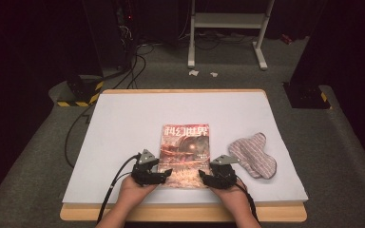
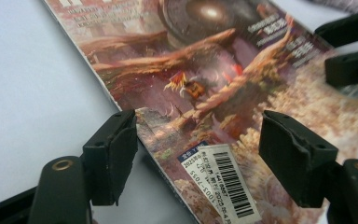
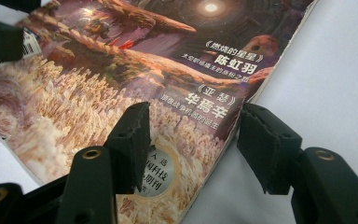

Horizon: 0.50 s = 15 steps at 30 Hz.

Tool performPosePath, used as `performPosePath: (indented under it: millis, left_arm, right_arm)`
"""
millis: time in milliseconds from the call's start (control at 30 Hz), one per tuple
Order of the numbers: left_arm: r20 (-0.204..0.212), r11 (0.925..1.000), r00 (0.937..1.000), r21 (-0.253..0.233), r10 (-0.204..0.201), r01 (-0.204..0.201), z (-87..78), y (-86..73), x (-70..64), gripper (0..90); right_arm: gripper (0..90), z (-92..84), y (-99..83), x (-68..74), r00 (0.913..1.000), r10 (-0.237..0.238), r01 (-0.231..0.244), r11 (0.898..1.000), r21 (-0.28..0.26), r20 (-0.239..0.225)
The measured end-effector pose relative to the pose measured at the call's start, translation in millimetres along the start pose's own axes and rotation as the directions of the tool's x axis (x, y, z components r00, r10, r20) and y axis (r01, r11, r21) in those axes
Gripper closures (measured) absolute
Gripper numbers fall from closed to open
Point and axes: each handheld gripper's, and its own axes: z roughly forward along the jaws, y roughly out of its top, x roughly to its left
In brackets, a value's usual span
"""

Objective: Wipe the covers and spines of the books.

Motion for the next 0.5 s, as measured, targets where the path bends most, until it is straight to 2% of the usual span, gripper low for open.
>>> performPosePath:
  millis: [100, 167, 267, 333, 433, 500]
  left_arm:
    - [0.029, 0.9964, 0.9993, -0.081, -0.024, 0.027, -6.8, 1.9, -0.8, 30.2]
    - [0.046, 0.9928, 0.9983, -0.112, -0.037, 0.041, -9.6, 2.7, -2.0, 31.9]
    - [0.031, 0.9926, 0.9988, -0.114, -0.038, 0.041, -9.3, 2.2, -4.5, 31.7]
    - [0.032, 0.9917, 0.9977, -0.113, -0.059, 0.062, -9.1, 1.0, -3.6, 31.7]
    - [0.070, 0.9848, 0.9920, -0.131, -0.105, 0.114, -13.4, -4.5, -1.2, 31.7]
    - [0.104, 0.9791, 0.9847, -0.134, -0.140, 0.153, -17.3, -8.2, 0.5, 31.9]
  right_arm:
    - [44.5, -0.8, -0.1, 1.0, 1.0000, -0.005, 0.005, 1.000, 0.001, 0.007]
    - [44.6, -1.0, 0.1, 1.5, 0.9999, -0.003, 0.003, 1.000, 0.003, 0.010]
    - [44.8, -1.1, 0.4, 3.9, 0.9996, -0.012, 0.012, 1.000, 0.002, 0.025]
    - [44.9, -1.2, 0.9, 5.6, 0.9992, -0.020, 0.020, 1.000, 0.003, 0.035]
    - [45.0, -1.1, 1.9, 6.1, 0.9991, -0.025, 0.024, 1.000, 0.008, 0.033]
    - [45.0, -1.0, 2.5, 7.5, 0.9988, -0.032, 0.031, 0.999, 0.013, 0.036]
